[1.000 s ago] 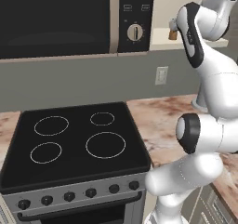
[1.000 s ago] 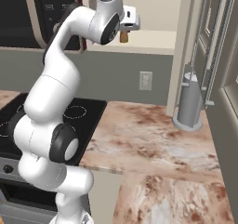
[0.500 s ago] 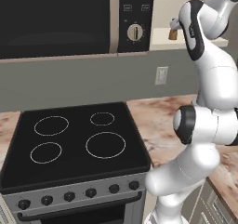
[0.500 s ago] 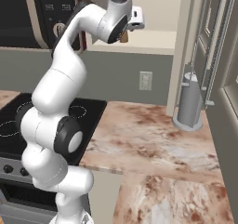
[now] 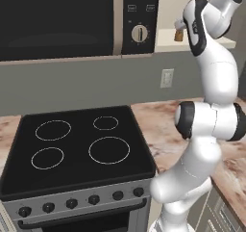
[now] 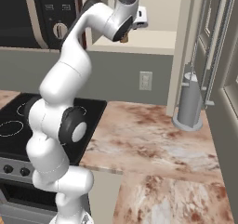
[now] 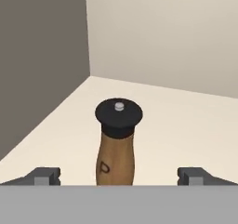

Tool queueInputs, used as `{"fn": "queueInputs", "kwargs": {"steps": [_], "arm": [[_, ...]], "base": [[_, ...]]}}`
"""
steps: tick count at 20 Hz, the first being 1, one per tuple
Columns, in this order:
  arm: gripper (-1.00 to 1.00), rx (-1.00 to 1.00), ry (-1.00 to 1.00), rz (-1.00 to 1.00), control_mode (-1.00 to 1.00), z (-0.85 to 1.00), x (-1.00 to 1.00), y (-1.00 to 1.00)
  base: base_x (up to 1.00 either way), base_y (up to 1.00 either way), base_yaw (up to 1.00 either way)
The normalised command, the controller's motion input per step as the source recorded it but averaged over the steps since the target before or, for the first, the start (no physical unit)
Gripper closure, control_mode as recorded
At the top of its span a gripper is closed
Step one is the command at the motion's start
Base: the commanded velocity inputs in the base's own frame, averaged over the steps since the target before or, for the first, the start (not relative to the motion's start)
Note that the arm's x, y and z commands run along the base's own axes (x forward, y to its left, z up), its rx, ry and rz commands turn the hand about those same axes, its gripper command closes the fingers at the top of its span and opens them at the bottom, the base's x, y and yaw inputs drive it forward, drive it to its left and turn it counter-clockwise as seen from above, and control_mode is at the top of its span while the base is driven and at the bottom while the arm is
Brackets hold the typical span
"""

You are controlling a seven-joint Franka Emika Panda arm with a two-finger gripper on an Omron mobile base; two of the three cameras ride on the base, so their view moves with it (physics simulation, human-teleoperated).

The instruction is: Retrieve the shaker from the cabinet and place it next the steak on a plate on the dining table.

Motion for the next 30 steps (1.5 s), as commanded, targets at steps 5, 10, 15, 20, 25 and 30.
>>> {"fn": "queueInputs", "kwargs": {"steps": [5,10,15,20,25,30], "arm": [[-1.0,0.0,0.0,0.0,-1.0,0.08,0.3,-0.12],[-1.0,0.0,0.0,0.0,-1.0,0.1,0.23,-0.01],[-1.0,0.0,0.0,0.0,-1.0,0.03,0.12,0.0],[-1.0,0.0,0.0,0.0,-1.0,0.0,0.08,0.0],[-1.0,0.0,0.0,0.0,-1.0,-0.01,0.0,0.0],[-1.0,0.0,0.0,0.0,-1.0,-0.1,0.0,0.02]], "base": [[0.0,0.0,0.0],[0.0,0.0,0.0],[0.0,0.0,0.0],[0.0,0.0,0.0],[0.0,0.0,0.0],[0.0,0.0,0.0]]}}
